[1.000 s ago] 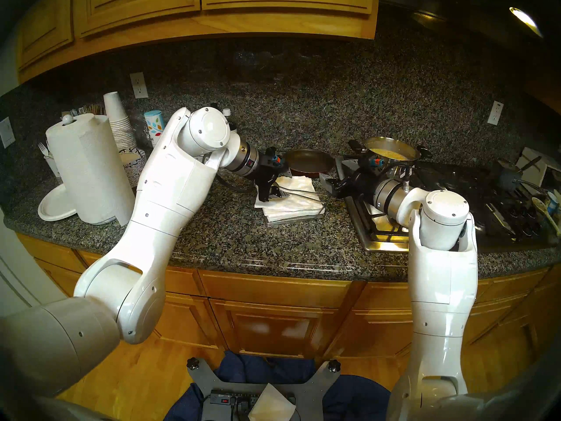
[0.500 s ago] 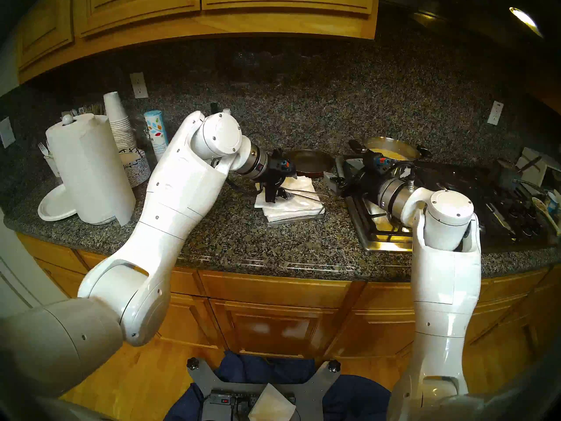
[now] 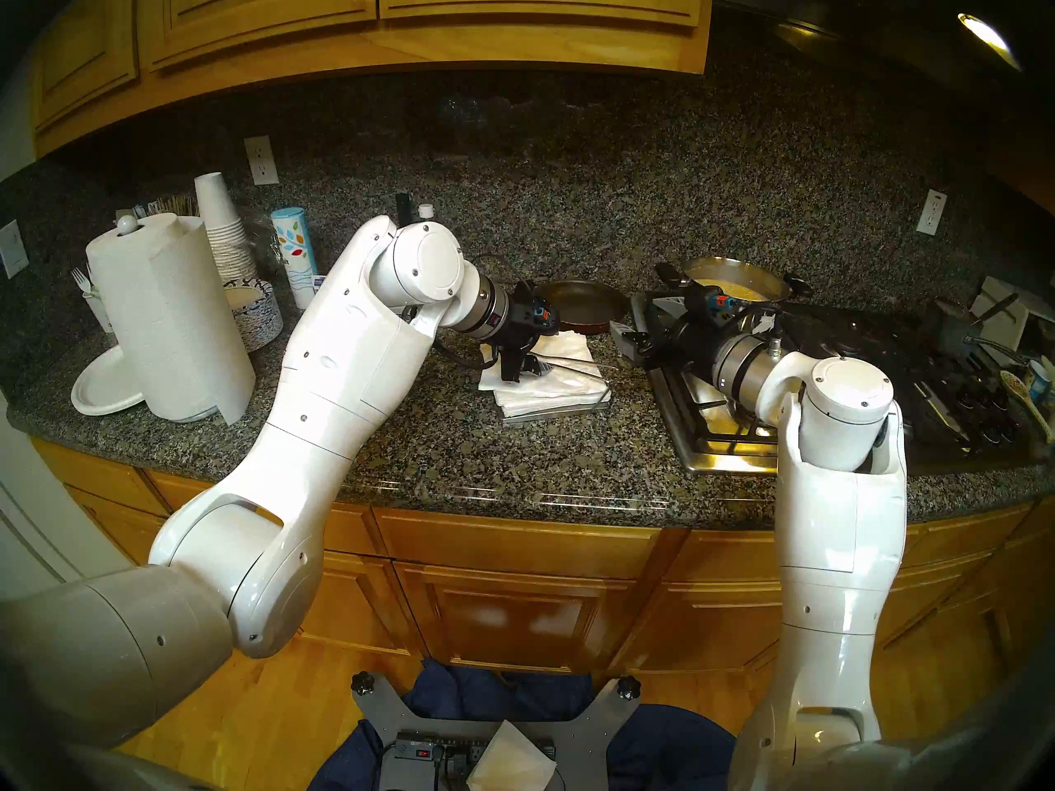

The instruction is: Take napkin out of napkin holder

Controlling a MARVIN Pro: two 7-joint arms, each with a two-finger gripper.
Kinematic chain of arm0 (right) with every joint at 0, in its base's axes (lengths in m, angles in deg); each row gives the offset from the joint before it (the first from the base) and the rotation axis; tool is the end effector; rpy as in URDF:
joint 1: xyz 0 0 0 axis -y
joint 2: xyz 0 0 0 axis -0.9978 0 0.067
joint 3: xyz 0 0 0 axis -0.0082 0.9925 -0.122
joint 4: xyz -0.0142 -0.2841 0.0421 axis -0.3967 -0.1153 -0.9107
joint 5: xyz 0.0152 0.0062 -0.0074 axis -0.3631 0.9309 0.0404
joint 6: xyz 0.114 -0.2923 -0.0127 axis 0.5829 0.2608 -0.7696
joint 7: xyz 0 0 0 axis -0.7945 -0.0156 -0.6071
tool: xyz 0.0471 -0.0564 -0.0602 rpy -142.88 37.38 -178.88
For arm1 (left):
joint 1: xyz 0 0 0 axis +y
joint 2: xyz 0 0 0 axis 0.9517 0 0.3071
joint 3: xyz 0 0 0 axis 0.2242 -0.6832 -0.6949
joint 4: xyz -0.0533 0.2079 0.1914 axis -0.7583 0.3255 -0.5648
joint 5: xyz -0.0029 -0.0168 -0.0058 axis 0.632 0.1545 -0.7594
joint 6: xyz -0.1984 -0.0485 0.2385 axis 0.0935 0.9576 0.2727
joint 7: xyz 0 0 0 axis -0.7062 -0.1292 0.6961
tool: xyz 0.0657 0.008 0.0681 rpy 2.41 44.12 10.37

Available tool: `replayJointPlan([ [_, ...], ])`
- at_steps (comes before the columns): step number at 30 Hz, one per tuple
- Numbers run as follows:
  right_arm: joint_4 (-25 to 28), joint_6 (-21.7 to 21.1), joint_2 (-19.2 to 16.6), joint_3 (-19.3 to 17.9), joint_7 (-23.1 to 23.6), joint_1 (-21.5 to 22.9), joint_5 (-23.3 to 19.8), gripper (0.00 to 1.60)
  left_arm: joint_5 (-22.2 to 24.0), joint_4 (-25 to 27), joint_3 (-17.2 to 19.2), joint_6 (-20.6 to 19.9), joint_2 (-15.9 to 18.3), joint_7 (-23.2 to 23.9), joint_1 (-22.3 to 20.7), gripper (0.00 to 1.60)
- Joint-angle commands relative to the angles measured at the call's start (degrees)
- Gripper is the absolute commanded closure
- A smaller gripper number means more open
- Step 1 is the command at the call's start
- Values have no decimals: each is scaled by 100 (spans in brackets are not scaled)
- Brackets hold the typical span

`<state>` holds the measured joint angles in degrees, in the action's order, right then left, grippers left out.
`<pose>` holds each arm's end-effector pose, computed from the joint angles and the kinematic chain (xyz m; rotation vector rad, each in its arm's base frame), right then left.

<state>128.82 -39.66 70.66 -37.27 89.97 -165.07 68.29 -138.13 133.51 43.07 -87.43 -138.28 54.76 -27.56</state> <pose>0.4229 -0.0967 -0.1379 -2.0509 -0.7687 -1.9564 0.5204 -0.1767 -0.1048 -1.5130 2.3049 -1.2754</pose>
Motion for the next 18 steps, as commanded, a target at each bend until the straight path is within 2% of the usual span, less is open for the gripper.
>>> replayJointPlan([
  [1, 183, 7, -14, -6, 17, 129, -41, 0, -68, 255, 17, -75, -98, -172, -104, 32],
  [4, 194, 7, -5, 3, 18, 134, -52, 0, -185, 304, -24, -73, -92, -271, -47, 26],
  [12, 207, 5, -13, 7, 27, 129, -67, 0, -230, 554, 47, -122, -132, -518, 188, 28],
  [18, 212, 10, -15, 15, 33, 132, -75, 0, -240, 768, 69, -168, -165, -568, 277, 24],
])
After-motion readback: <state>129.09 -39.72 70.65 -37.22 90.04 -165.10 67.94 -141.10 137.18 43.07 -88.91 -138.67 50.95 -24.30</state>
